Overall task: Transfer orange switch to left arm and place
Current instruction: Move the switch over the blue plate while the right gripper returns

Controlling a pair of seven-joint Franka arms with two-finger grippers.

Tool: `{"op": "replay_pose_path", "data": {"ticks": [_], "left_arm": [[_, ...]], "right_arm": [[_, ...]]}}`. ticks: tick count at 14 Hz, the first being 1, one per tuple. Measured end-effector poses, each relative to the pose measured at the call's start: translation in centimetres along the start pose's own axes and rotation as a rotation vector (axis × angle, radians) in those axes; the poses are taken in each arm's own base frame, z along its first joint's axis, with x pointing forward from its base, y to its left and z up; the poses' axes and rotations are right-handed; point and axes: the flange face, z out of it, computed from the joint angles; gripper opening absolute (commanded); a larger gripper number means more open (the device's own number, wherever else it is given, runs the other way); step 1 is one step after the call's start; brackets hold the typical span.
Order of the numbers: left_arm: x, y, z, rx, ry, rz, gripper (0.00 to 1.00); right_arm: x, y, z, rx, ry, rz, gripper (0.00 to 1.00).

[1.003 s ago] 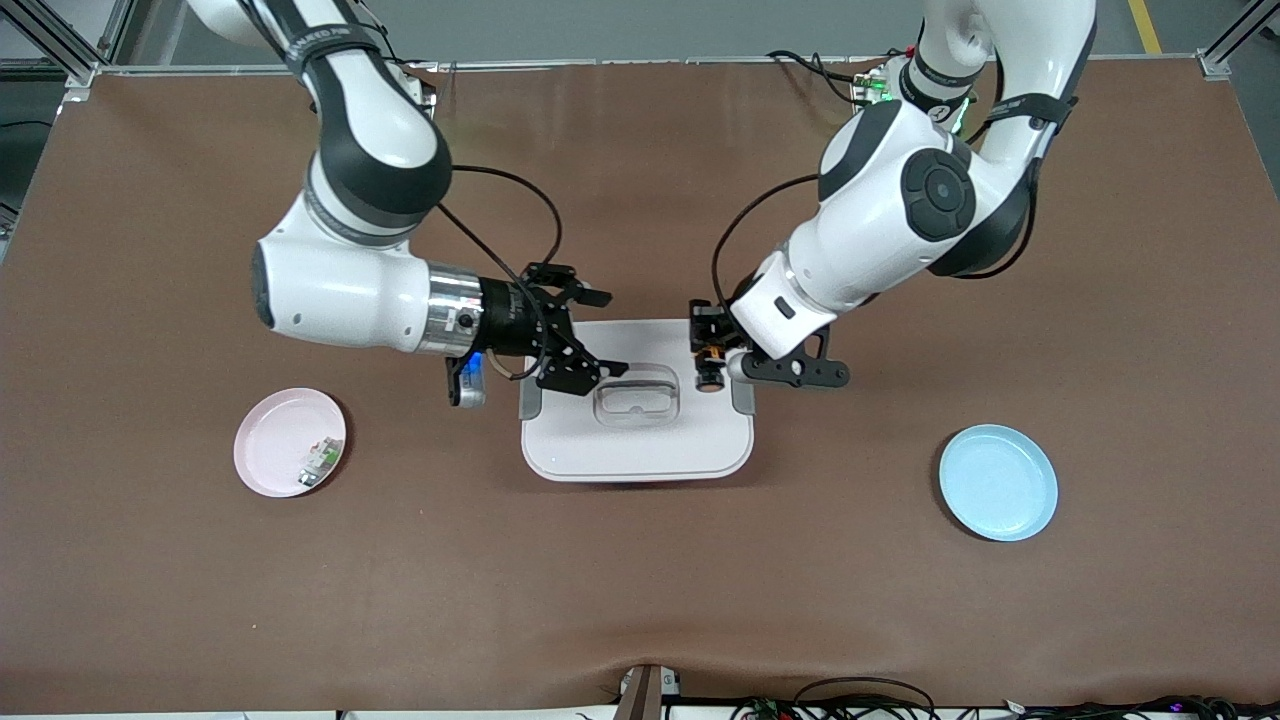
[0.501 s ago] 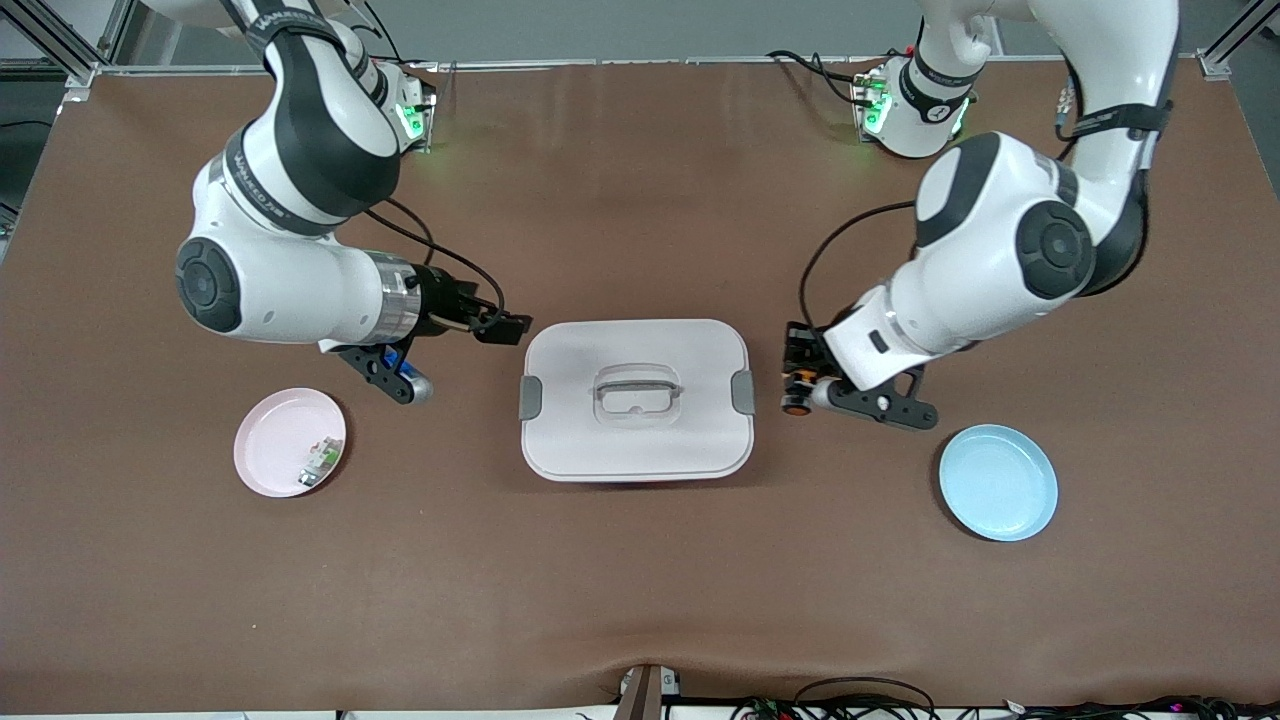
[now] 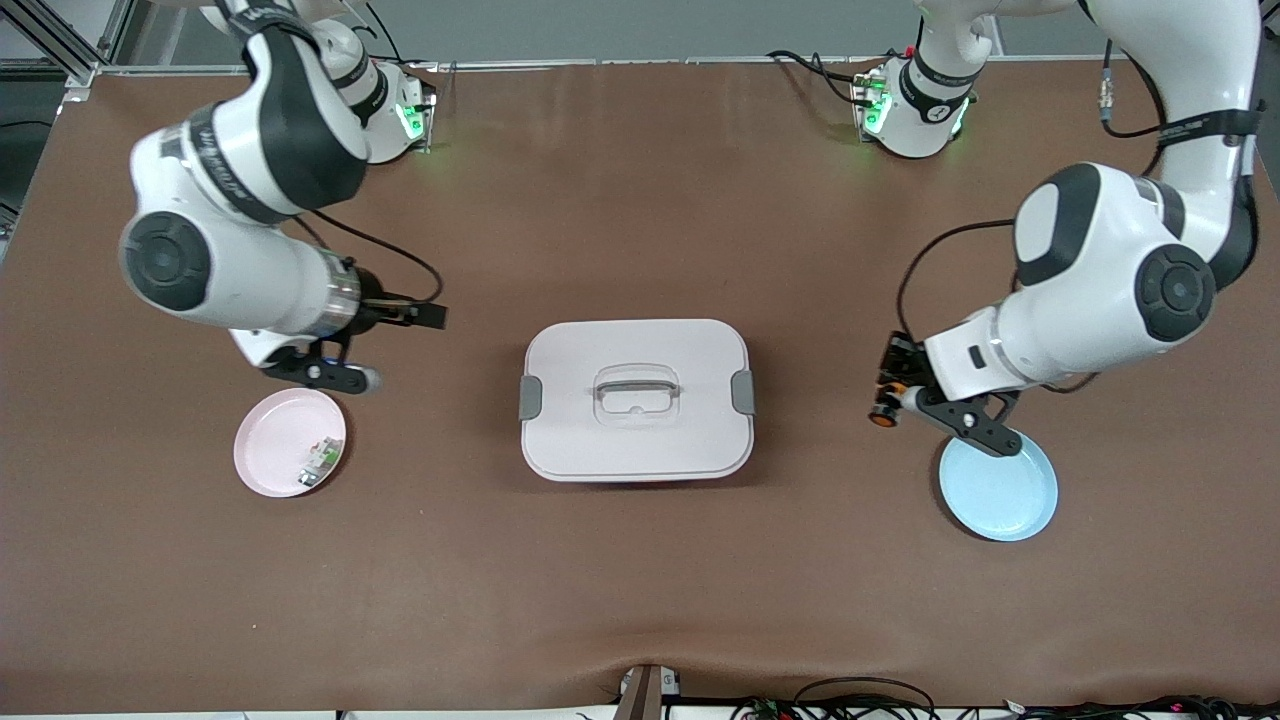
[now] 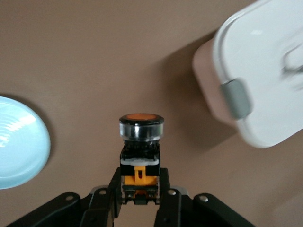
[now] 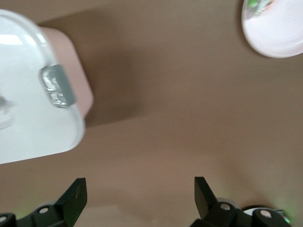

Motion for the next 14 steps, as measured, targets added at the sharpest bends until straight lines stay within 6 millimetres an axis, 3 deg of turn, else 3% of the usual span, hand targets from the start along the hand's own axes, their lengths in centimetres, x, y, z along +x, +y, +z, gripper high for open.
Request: {"op": "replay_pose_path", "data": {"ticks": [2,7,11,14], "left_arm": [[-0.5,-1.4,0.5,0.063,-0.034,0.068,0.0],[-0.2,-2.5,2.4,0.142,-0.079,0.209,0.0],[-0.8,-7.9,5.0,0.162,-0.09,0.373,0.0],[-2.0,-12.4,7.1,0.187,-0.064,0.486,0.0]], "right_arm": [[-0.7,3.2,-1.0,-0.026,0.029,-0.032,1.0],[-1.6,11.2,-3.3,-0.004,0.06,-0.111,1.0],[-1.1,18.1,-4.5,0.011,0.079,-0.148,1.0],[-0.7,21.3,-4.9,0.008,0.091,-0.13,1.0]]}}
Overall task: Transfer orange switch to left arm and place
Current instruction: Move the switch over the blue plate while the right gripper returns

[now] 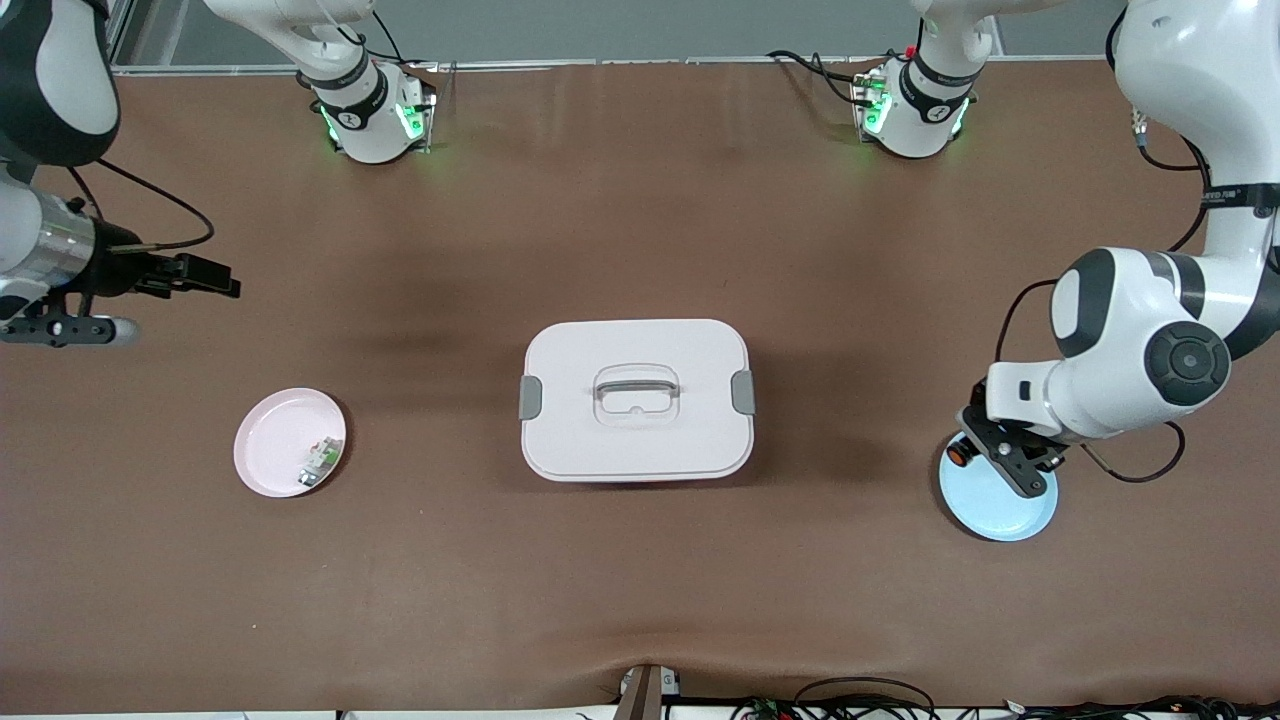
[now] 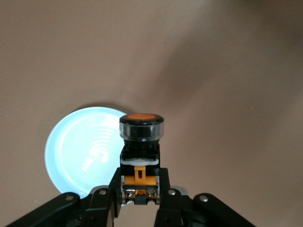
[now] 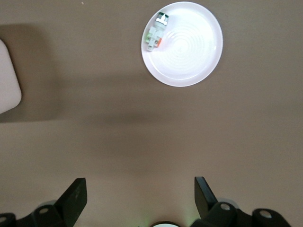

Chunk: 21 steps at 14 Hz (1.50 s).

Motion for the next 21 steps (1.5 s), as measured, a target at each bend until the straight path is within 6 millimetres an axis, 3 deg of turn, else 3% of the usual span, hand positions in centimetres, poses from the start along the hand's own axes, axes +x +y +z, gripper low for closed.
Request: {"op": "replay_pose_path", "data": {"ticks": [3,8,11,16,21], "left_arm": [[-2.4,-1.7,2.5,0.018,0.022,0.105,0.0],[-5.2,-4.2,5.4,0.048,0.049,0.281,0.0],[-6.4,-5.3,7.4,0.063,0.057,0.368,0.0],[-6.4,-5.7,9.6,0.099,-0.033,0.495,0.0],[-7.8,-6.7,11.7,0.113,-0.033,0.523,0.0]], "right_arm": [[0.1,0.5,-1.1,-0.035,0.033,0.001,1.0],[-0.4,2.6,-7.7,-0.042,0.158,0.037,1.0],[-1.3,4.0,-10.3,-0.039,0.172,0.063,1.0],[-1.6,3.5,-10.9,-0.039,0.163,0.055,1.0],[-1.8,3.4,-11.4,-0.04,0.168,0.054,1.0]]}}
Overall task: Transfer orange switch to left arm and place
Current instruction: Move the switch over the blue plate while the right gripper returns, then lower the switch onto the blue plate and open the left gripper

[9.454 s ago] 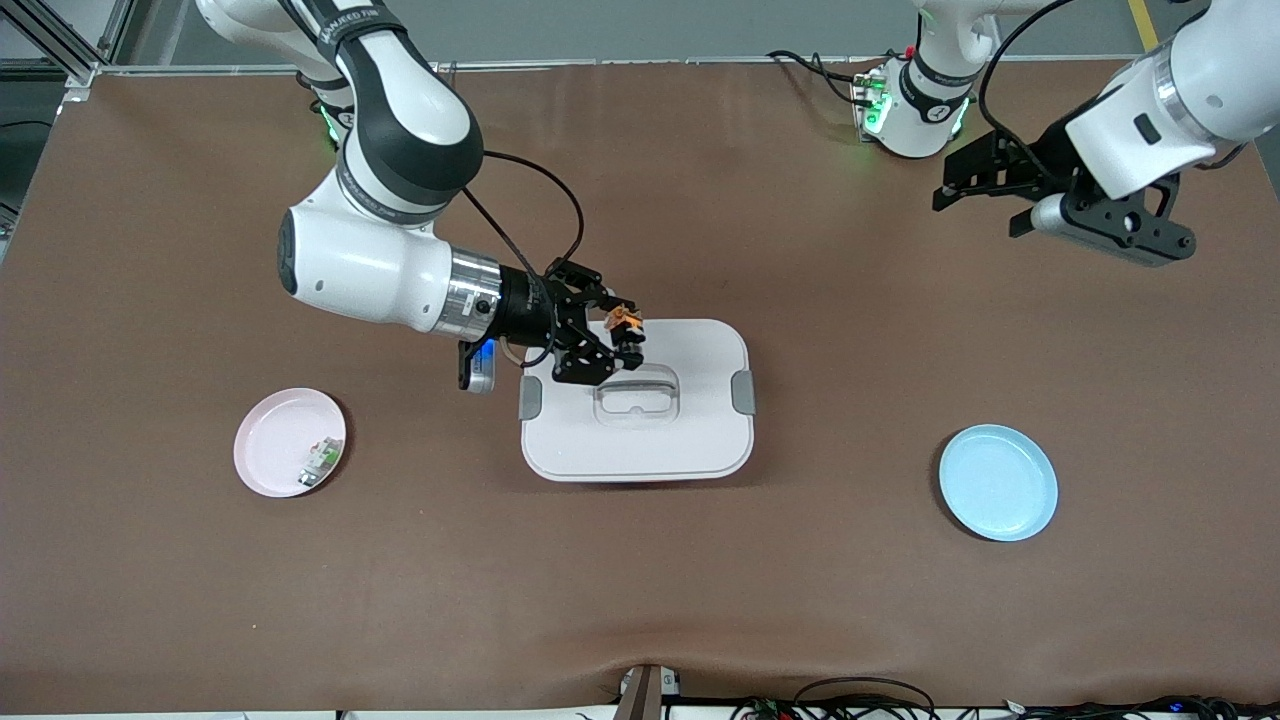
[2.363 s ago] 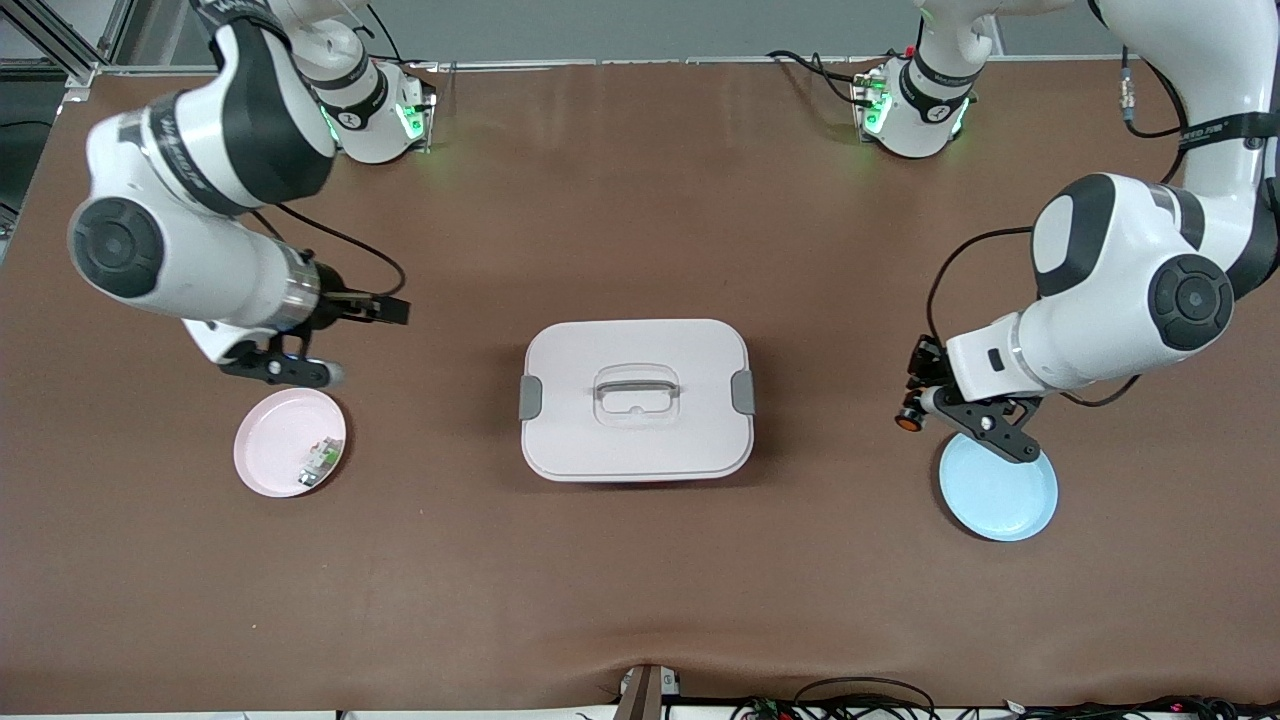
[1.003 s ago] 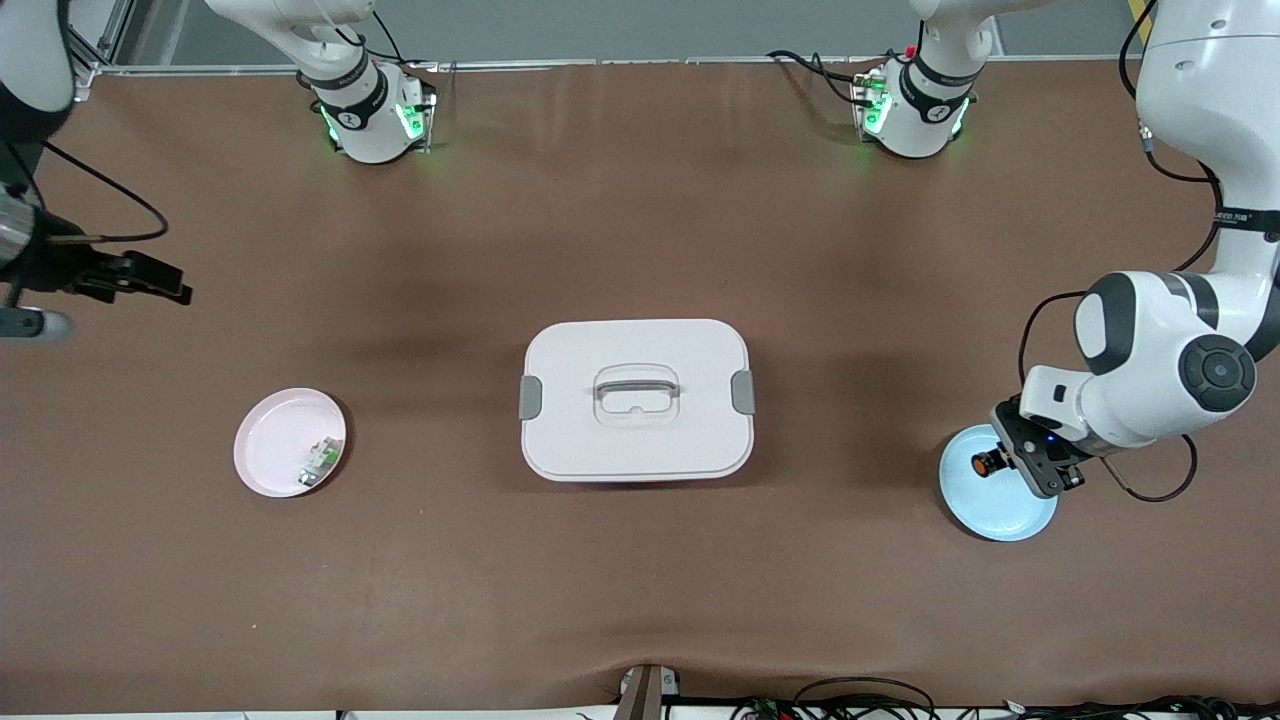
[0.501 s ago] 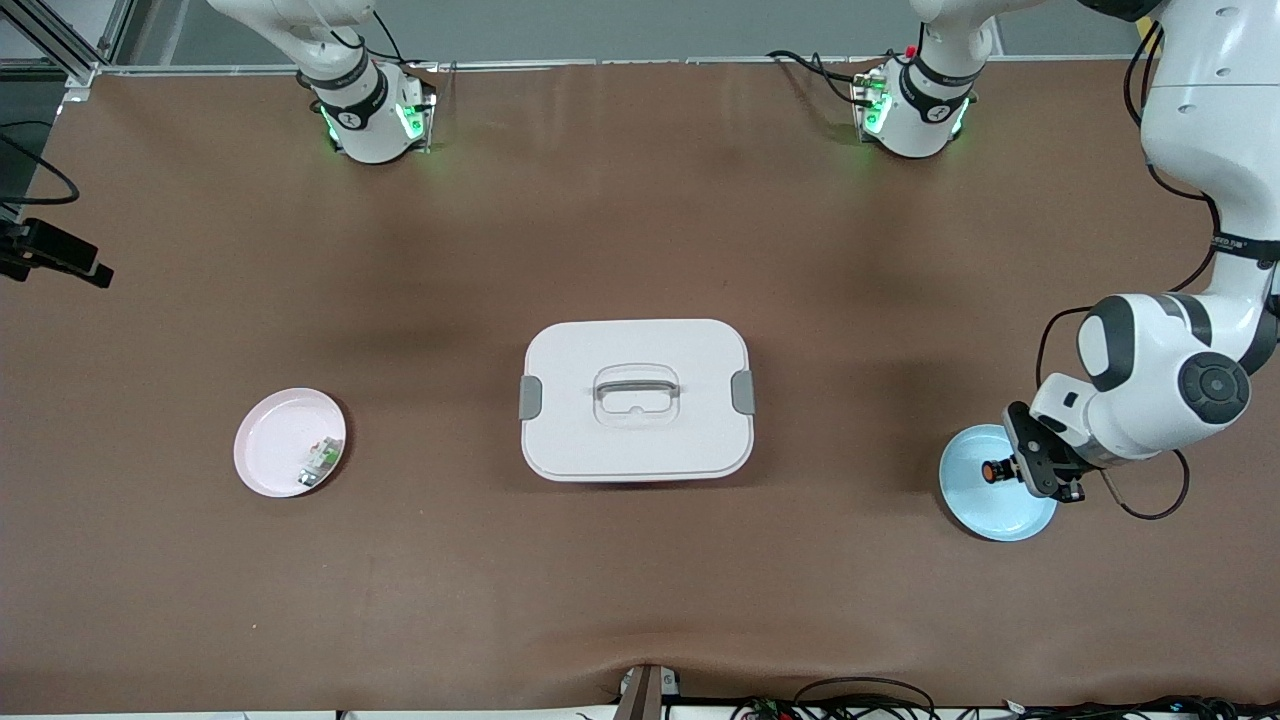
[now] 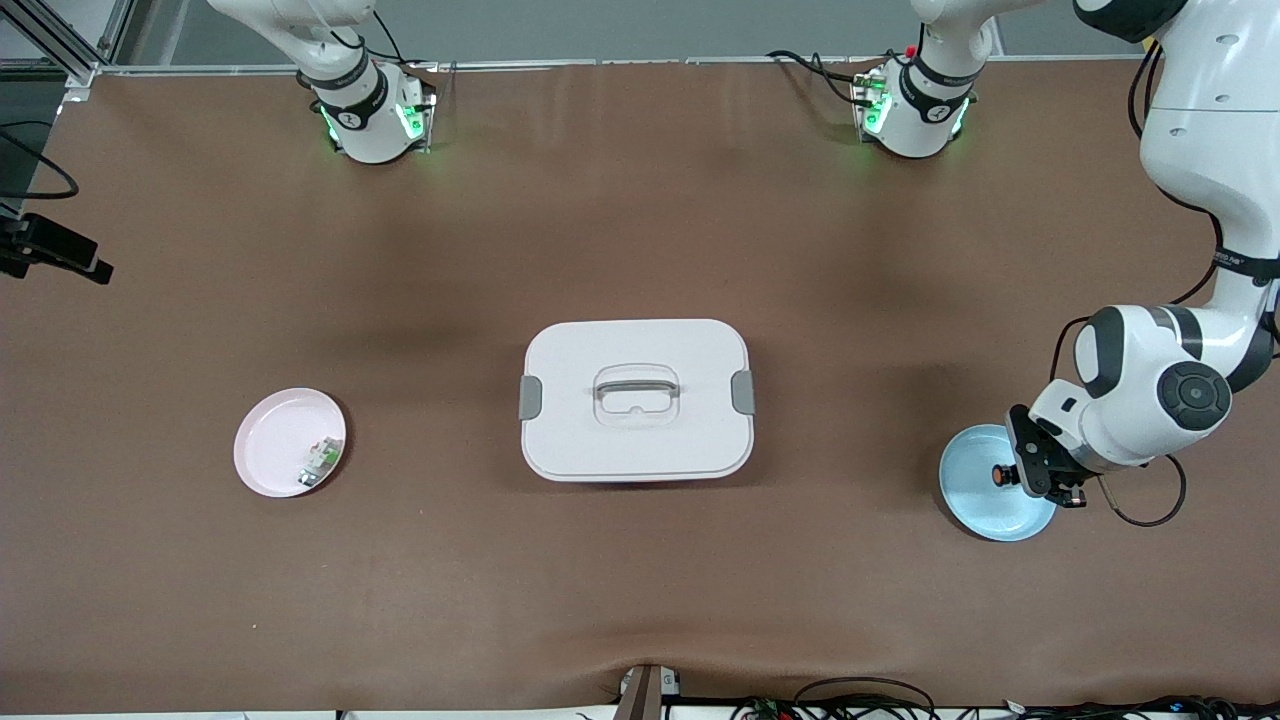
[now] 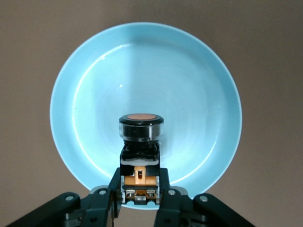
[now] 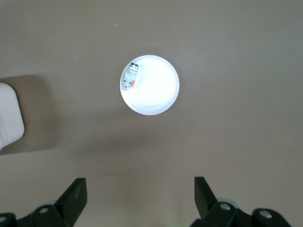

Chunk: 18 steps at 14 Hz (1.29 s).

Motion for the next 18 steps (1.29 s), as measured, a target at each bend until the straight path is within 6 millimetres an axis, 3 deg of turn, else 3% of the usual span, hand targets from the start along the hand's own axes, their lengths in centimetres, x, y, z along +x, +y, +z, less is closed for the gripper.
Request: {"op": "replay_pose_path", "data": {"ticks": [9,10,11,12,13,14,18], "left_arm": [[0.6,0.2,1.5,-0.004,0.011,0.065,0.01],[0.6,0.2,1.7,-0.003,0.012,0.065,0.08],[0.7,0.2,1.9,-0.005,0.014,0.065,0.21],[0.7,0.3,2.1,-0.005,0.015,0.066,0.6],[0.7,0.3,2.2,-0.002,0.016,0.066,0.87],[0.7,0.2,2.2,0.004,0.017,0.065,1.0],[1.3,-0.8,0.9,0.031,0.047,0.044,1.0]], "right_arm": [[-1.0,0.3,0.3,-0.036,-0.083,0.002,1.0],[-1.3,0.3,0.5,-0.045,-0.107,0.001,1.0],[-1.4,0.2,0.6,-0.051,-0.121,-0.001,1.0],[-1.5,0.1,0.7,-0.053,-0.126,-0.002,1.0],[-1.5,0.2,0.7,-0.053,-0.126,-0.001,1.0],[-1.5,0.2,0.7,-0.053,-0.126,-0.001,1.0],[-1.4,0.2,0.6,-0.053,-0.122,-0.001,1.0]]}}
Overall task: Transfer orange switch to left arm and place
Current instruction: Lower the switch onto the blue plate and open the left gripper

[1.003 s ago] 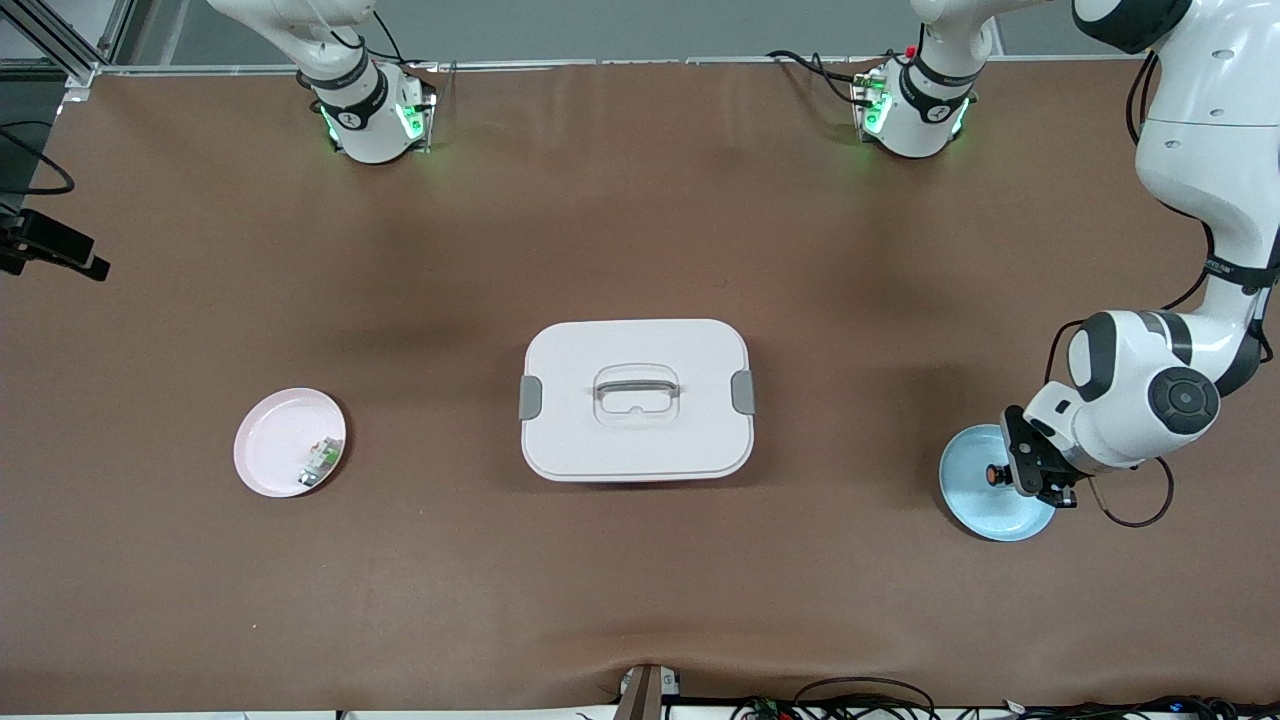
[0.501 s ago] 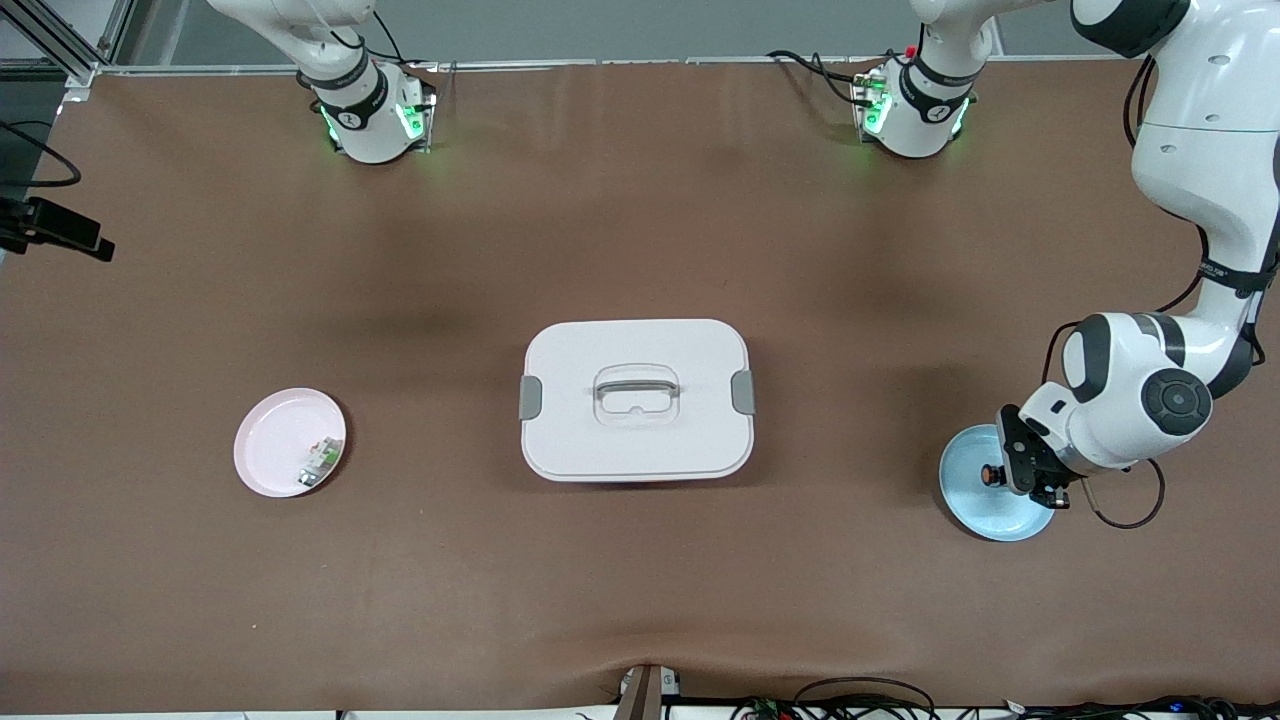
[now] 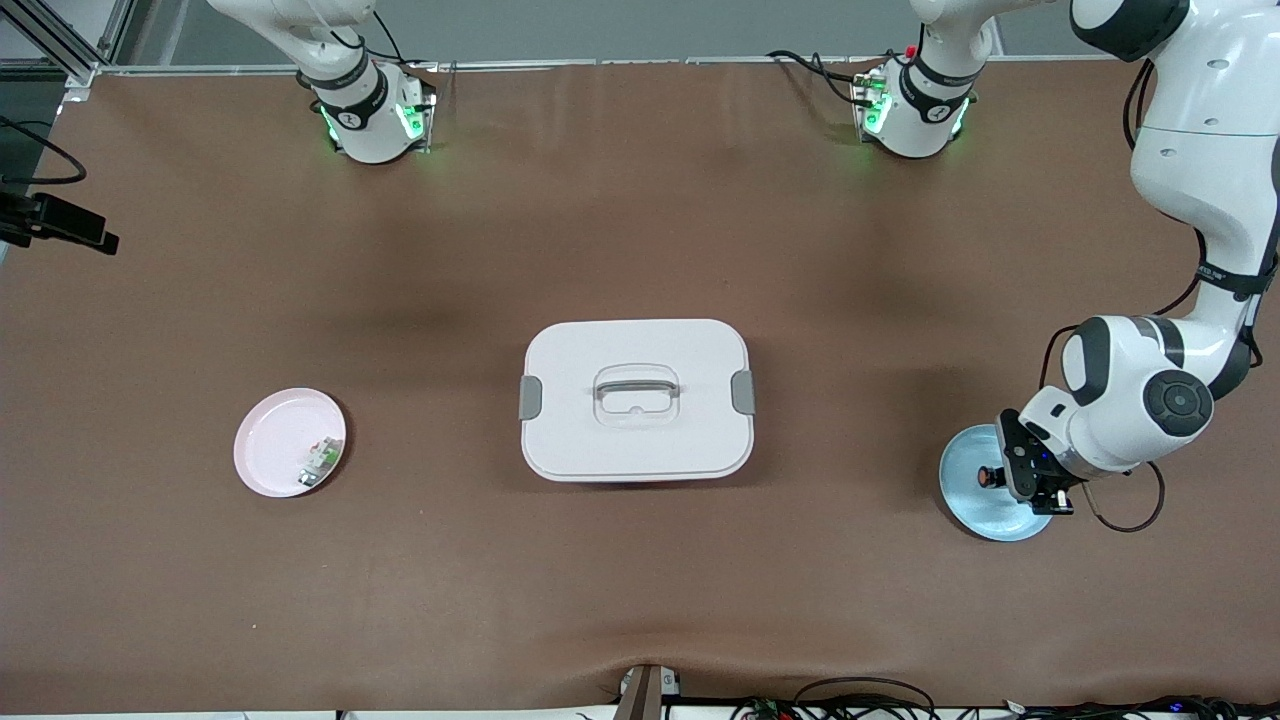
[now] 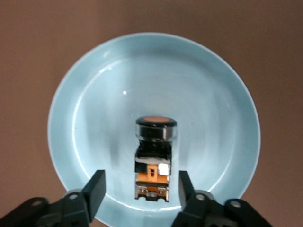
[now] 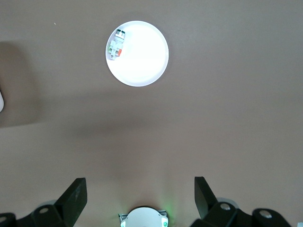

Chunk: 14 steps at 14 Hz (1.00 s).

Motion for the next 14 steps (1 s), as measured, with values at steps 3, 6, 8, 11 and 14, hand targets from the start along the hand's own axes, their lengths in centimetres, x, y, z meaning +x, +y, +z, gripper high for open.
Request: {"op": "replay_pose_path", "data": {"ticks": [3,6,8,11,14], "left_arm": [[1.4,-1.0,-2.3,-0.024,0.048,-0.037,1.0],[2.0,-1.8,-6.3,-0.105,0.069,-0.158,1.0],[2.8,-2.0,-9.5,-0.13,0.061,-0.26,1.0],[5.1,-1.6,-14.0,-0.16,0.037,-0.432,1.0],[5.4,-1.3,-17.2,-0.146,0.018,-0.564,1.0]], "right_arm": [[0.3,-0.1,-0.3,-0.001,0.033,-0.002,1.0],[0.4,-0.1,-0.4,-0.001,0.038,-0.003,1.0],[0.4,-0.2,-0.4,-0.002,0.038,-0.003,1.0],[0.4,-0.2,-0.4,-0.002,0.039,-0.004,1.0],[0.4,-0.2,-0.4,-0.002,0.039,-0.004,1.0]]}}
